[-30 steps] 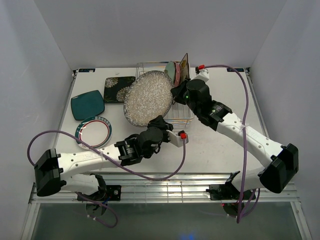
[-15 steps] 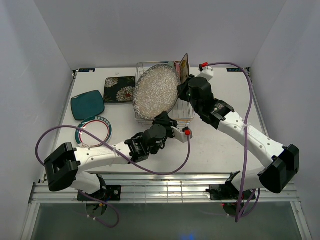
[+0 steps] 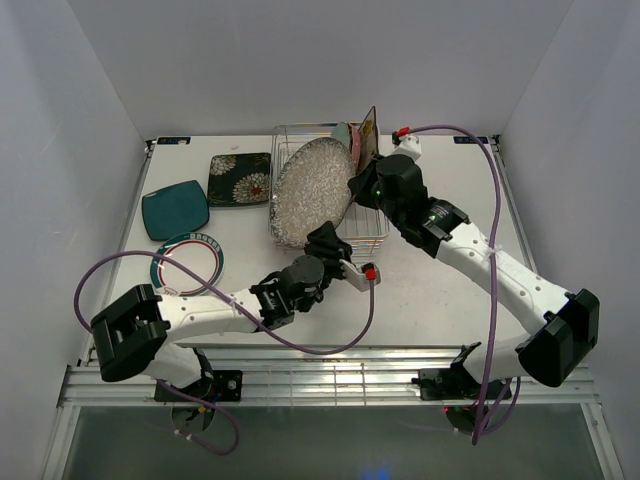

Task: Load the plates into the dish rack
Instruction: Insert the plate into the dish rack.

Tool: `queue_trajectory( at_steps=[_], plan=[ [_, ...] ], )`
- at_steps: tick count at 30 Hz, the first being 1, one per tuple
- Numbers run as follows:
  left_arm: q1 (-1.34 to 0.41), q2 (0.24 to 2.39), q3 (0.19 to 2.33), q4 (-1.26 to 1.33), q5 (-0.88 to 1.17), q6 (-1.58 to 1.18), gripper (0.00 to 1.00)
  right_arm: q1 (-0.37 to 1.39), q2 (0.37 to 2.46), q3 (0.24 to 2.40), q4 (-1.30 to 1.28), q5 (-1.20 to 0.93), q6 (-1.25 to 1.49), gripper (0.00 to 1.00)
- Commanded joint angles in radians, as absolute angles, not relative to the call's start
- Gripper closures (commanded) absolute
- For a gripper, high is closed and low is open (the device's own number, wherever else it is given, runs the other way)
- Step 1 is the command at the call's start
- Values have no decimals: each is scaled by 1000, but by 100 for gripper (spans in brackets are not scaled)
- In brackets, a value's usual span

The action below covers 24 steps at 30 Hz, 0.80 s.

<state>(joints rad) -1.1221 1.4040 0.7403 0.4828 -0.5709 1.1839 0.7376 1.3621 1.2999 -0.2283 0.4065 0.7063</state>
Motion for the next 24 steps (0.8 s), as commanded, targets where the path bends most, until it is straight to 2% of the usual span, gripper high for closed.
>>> queue_trajectory(
  at_steps=[1, 2, 3, 5, 19, 24],
  plan=[
    [-1097, 1405, 718, 647, -537, 1235, 69, 778, 1284, 1388, -71, 230, 790, 92],
    [-1097, 1407, 718, 647, -535, 1235, 69, 778, 1284, 1388, -71, 233, 790, 92],
    [-1095, 1407, 719, 647, -532, 1230, 82, 776, 1284, 1387, -71, 232, 792, 92],
    [-1089, 1413, 726, 650, -531, 1223, 91, 775, 1289, 1391, -69, 233, 788, 92],
    [-1057, 1489, 825, 661, -497, 1232, 93, 773, 1330, 1489, -97, 273, 723, 92],
    [-1035, 1522, 870, 667, -454, 1197, 100, 773, 1338, 1517, -95, 327, 655, 92]
  ],
)
